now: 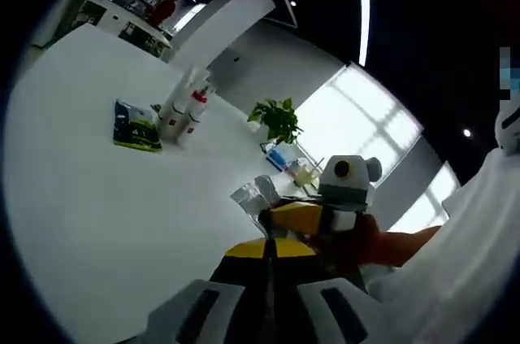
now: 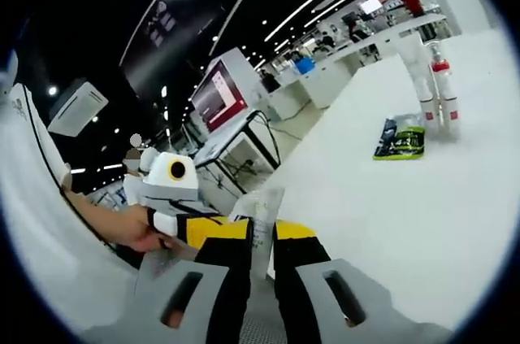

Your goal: Arrange the skincare products in the storage area until every visible bottle or jar stands upright without overlapping.

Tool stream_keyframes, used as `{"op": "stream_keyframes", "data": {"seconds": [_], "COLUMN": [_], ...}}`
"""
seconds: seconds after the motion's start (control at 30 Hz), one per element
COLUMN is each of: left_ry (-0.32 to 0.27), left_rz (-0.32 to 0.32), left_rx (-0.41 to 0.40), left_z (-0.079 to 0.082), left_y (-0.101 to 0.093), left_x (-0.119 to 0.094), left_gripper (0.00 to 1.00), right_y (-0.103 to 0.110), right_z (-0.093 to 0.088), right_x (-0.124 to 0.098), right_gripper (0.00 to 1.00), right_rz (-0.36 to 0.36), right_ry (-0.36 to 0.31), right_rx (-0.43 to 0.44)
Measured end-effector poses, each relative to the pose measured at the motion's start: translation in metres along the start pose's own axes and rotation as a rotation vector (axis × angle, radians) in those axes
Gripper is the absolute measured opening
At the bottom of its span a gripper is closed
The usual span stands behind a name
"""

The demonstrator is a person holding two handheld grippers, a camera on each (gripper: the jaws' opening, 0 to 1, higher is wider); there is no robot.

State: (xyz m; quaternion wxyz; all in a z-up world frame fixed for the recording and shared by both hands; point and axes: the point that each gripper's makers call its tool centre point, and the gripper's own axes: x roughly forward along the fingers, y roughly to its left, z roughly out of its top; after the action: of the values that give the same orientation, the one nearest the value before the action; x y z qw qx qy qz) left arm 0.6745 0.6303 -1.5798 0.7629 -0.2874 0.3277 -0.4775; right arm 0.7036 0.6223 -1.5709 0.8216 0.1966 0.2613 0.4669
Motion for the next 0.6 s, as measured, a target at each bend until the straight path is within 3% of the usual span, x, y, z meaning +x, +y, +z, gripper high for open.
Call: {"op": "stream_keyframes", "data": {"seconds": [0.23, 0.43, 0.6], "left_ry": [0.003, -0.005, -0.025], "left_rz": [0.009, 0.015, 0.013], "left_rx": [0.005, -0.015, -0.041], "left_z": [-0.001, 0.000, 0.003], "left_y": [0.002, 0.004, 0.005], "left_x": [-0.001, -0.004, -0.005], "left_gripper": [0.00, 0.00, 0.00], "right_y": [-0.006, -0.016, -0.018], "right_z": [-0.002, 0.003, 0.004], "right_x": [0.000, -0.002, -0.006], "right_gripper": [0.08, 0.01, 0.00], "right_rz": [-0.030, -0.077, -0.072], "right_ry": [0.004, -0.018, -0.019], "right_rx": [0.003, -0.008, 0.017]}}
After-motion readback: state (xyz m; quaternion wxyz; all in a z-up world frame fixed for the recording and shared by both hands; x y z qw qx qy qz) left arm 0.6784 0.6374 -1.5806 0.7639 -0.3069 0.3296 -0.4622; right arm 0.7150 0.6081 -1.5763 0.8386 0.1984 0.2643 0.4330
